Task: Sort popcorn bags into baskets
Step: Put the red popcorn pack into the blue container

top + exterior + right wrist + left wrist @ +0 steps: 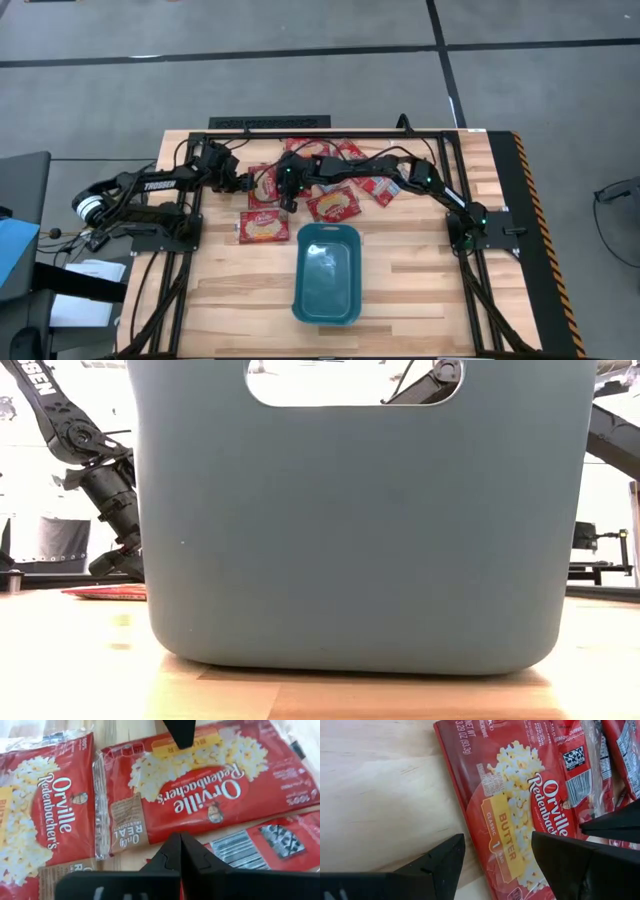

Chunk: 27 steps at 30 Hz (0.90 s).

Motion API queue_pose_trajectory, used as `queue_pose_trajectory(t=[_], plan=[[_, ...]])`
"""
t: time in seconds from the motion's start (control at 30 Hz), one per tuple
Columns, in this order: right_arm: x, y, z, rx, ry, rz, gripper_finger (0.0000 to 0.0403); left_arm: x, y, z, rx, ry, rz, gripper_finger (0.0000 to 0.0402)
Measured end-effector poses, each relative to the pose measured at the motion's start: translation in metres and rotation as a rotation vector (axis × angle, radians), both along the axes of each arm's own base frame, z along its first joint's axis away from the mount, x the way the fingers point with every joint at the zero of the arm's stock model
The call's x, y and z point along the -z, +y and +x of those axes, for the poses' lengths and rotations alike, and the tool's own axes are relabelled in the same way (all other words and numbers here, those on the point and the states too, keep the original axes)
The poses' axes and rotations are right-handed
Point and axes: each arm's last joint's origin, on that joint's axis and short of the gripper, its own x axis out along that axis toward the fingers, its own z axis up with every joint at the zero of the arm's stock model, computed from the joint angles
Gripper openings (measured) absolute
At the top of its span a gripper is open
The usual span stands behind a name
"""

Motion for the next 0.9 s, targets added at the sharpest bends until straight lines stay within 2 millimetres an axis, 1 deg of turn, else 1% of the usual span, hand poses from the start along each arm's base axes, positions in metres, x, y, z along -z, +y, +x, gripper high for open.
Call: queue_pose_trajectory(t=[0.1,0.2,0.37,0.5,0.77,0.9], plan=[[-0.002,-0.001,0.002,0.0,-0.024,-0.007,0.0007,0.0,0.0,0.0,0.0,-0.001,0.001,0.0229],[-0.002,-0.001,0.002,0.003,-0.028,-0.01,0.0016,0.0,0.0,0.0,0.0,-0.001,0.001,0.0229],[0.011,0.003,0.003,0.003,0.001,-0.022,0.0018,0.0,0.0,0.0,-0.001,-0.002,-0.001,0.0229],[0.008,0.005,0.005,-0.004,-0.019,-0.027,0.0012,0.0,0.0,0.001,0.0,-0.009,0.004,0.0229],[0.013,0.004,0.007,-0.001,-0.035,-0.026,0.0021,-0.002,0.0,0.003,0.008,-0.043,0.001,0.0229],[0.013,0.005,0.007,-0.001,-0.036,-0.026,0.0016,-0.002,-0.003,0.007,0.026,-0.045,-0.002,0.0229]])
